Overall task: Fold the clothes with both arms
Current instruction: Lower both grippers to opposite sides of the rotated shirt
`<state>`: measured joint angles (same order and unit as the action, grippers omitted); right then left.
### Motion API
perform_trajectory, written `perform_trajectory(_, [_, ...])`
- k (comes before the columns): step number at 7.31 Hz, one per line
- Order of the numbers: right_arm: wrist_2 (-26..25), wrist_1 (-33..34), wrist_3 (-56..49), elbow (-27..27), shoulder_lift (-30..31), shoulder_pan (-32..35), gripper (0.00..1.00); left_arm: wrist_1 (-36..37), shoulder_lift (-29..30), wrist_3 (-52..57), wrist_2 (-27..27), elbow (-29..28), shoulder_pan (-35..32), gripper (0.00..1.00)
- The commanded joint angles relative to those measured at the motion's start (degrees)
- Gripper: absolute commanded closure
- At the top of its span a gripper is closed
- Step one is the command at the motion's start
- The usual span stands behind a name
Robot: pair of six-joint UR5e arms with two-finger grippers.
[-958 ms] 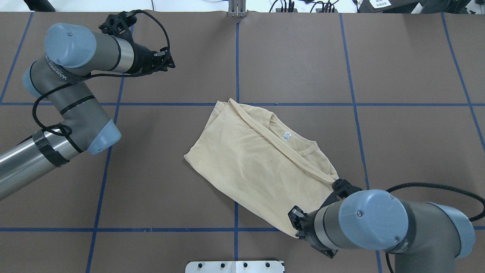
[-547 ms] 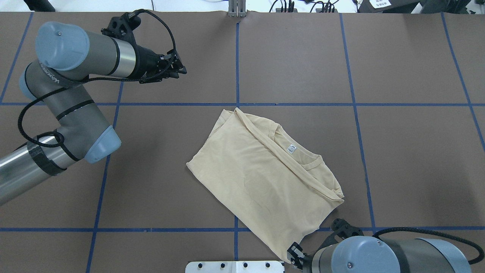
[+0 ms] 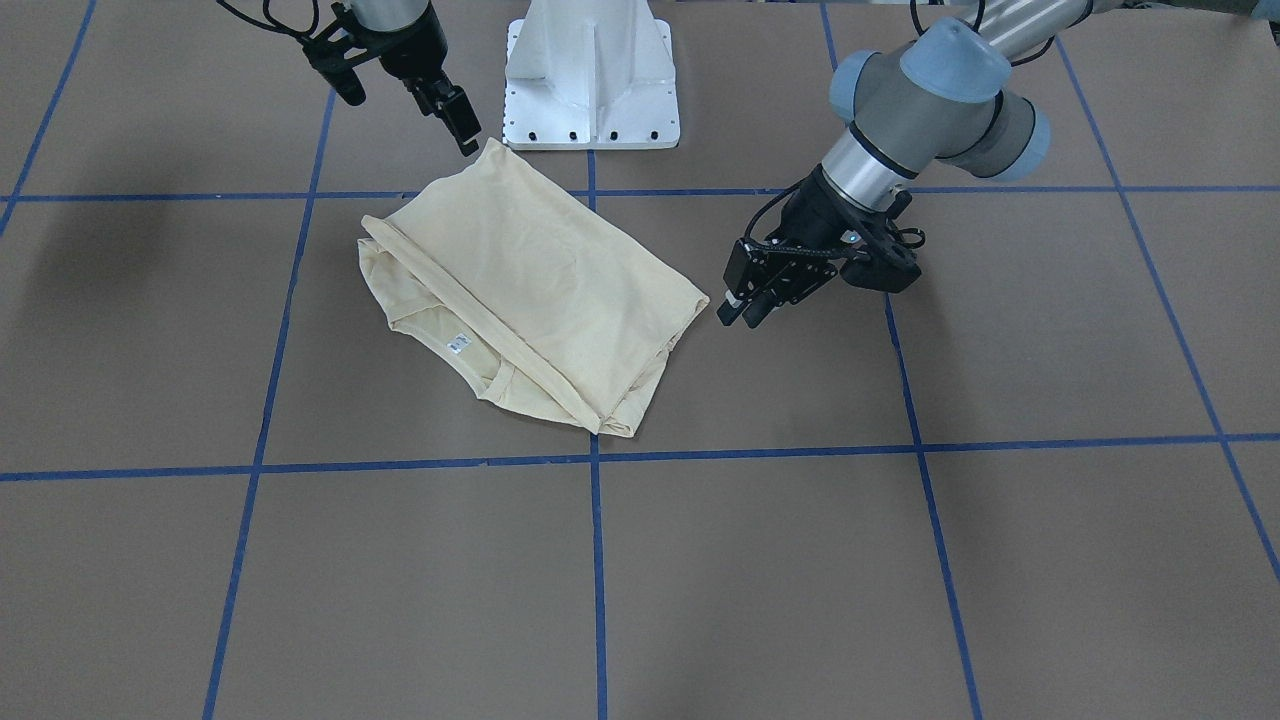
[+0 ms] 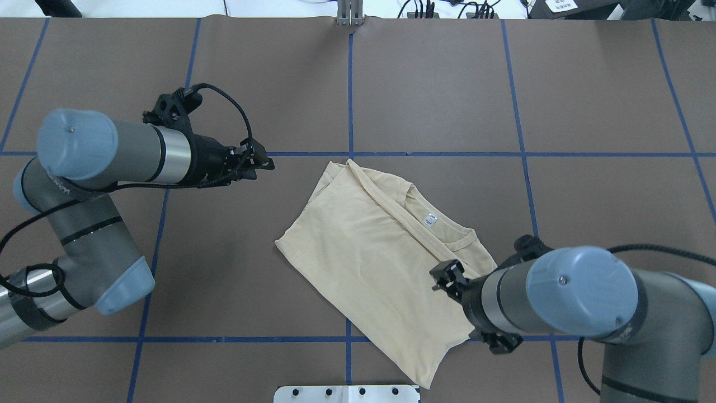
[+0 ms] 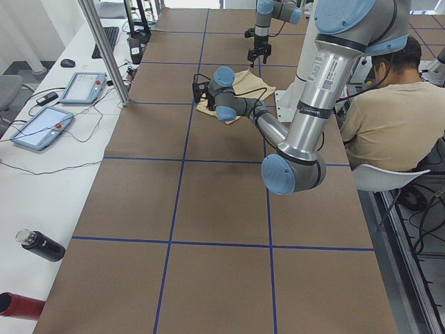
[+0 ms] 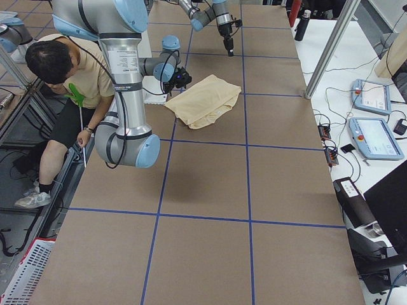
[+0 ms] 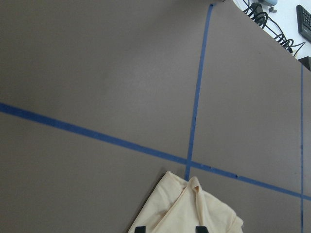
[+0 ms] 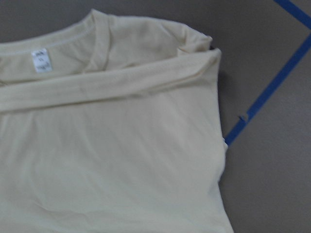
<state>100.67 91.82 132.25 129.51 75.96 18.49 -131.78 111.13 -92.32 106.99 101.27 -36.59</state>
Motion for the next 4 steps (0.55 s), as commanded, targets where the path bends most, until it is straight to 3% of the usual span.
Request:
perform_trajectory(1, [0.4, -0.1, -3.1, -1.7, -3.1, 10.6, 0.00, 12.3, 1.2, -0.1, -9.2, 0.4, 8.3, 0.46])
perform_trajectory(2, [0.1, -0.2, -5.8, -5.3, -5.2, 11.8, 0.00, 13.6, 2.0, -0.1, -9.8, 0.0, 9.8, 0.47])
perform_trajectory(4, [0.1, -0.2, -7.3, -7.5, -7.0, 13.2, 0.00, 13.7, 2.0, -0.1, -9.9, -0.8, 11.4, 0.47])
